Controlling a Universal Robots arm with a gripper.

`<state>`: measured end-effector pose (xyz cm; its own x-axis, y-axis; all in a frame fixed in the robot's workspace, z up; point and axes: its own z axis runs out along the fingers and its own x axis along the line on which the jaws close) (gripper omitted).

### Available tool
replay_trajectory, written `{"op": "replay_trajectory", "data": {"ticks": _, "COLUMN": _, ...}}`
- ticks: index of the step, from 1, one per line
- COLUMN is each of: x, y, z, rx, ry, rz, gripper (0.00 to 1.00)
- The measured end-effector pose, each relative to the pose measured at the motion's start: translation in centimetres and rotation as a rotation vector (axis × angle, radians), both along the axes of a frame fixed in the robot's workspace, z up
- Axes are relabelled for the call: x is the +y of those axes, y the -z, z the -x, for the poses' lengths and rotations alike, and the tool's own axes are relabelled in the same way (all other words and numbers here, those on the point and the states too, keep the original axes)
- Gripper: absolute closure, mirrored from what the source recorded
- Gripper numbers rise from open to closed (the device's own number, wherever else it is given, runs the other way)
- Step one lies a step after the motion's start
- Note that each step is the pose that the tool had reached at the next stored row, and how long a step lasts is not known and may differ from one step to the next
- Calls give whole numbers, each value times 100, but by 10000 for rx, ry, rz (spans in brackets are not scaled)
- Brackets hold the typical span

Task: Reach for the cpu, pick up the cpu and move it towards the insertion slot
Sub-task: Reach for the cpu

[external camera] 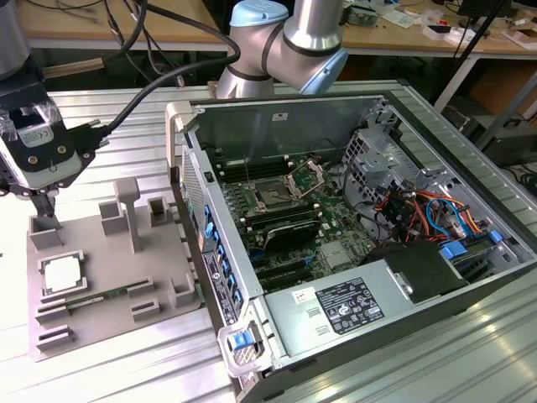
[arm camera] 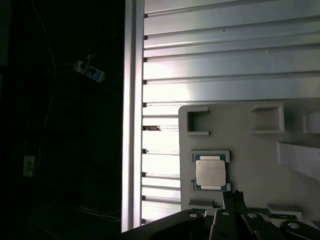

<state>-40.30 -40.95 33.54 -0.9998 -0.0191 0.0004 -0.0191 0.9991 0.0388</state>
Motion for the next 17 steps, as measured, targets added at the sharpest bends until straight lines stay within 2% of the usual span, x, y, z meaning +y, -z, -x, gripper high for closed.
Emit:
{"op": "replay_trajectory", "data": {"ticks": 1, "x": -30, "y": 19, "z": 35, "rx": 1, "ry": -1, "rz": 0, "gripper": 89}}
{"op": "replay_trajectory", "data": {"ticks": 17, "x": -52, "y": 27, "z": 62, "rx": 0, "ry": 0, "rz": 0, "gripper": 89}}
